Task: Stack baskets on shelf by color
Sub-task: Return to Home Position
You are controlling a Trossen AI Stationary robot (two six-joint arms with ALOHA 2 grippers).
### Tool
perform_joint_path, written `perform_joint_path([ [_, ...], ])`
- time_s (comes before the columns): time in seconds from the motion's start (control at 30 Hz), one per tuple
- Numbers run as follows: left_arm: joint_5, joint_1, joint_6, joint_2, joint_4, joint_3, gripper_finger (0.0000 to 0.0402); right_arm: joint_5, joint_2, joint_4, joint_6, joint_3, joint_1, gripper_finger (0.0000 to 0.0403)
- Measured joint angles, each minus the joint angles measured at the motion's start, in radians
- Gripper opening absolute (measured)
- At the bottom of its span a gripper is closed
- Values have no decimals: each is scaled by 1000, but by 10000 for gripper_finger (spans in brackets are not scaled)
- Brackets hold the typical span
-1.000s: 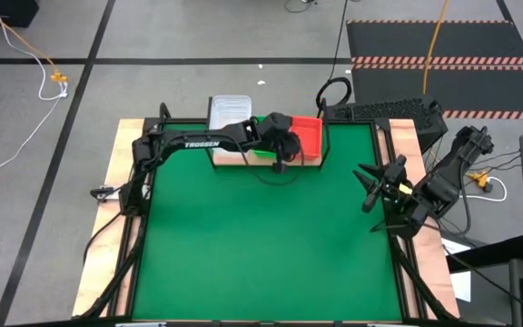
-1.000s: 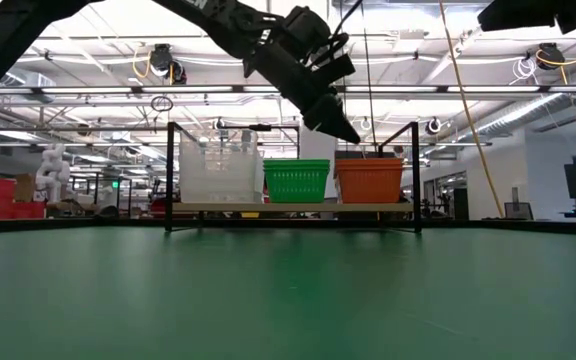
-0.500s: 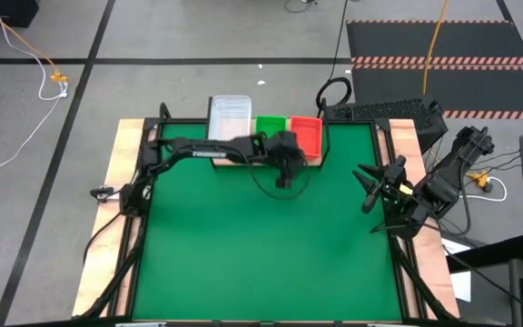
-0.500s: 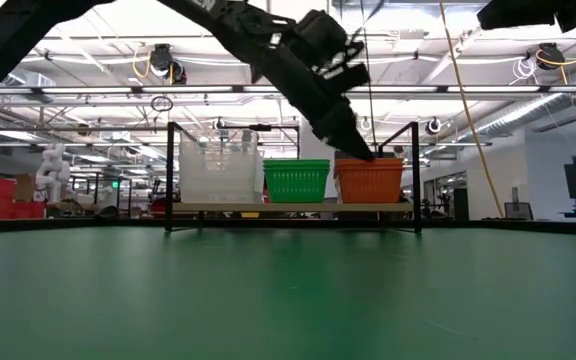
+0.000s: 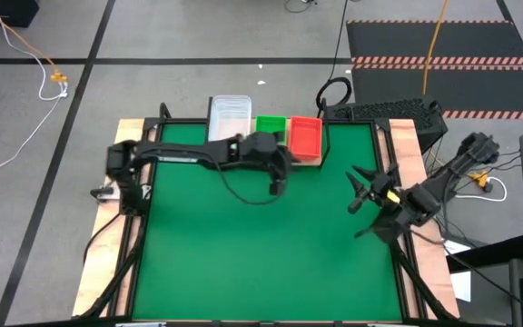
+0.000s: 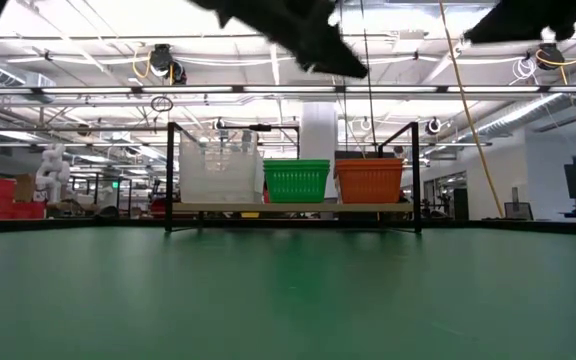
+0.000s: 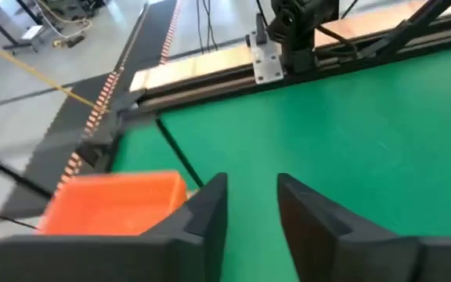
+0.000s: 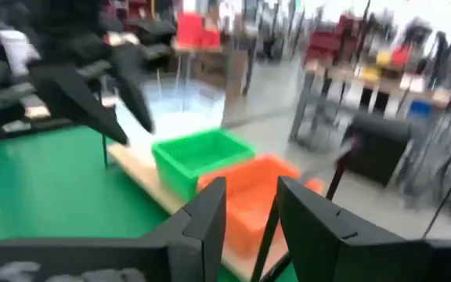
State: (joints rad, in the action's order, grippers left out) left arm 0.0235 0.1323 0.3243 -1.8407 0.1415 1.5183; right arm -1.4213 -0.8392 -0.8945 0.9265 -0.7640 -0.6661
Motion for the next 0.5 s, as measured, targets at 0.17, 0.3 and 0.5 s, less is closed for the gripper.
perform_joint_path([
  [0.17, 32, 29, -99, 181, -323, -388, 60, 245, 39, 576, -425, 128, 129, 93],
  [0.3, 30, 35, -154, 324, -461, -637, 29, 897, -5, 1451, -918, 337, 304, 71],
  [0.5, 28, 10, -204, 619, -506, -872, 4, 1134, -44, 1689, -875, 477, 550, 35],
])
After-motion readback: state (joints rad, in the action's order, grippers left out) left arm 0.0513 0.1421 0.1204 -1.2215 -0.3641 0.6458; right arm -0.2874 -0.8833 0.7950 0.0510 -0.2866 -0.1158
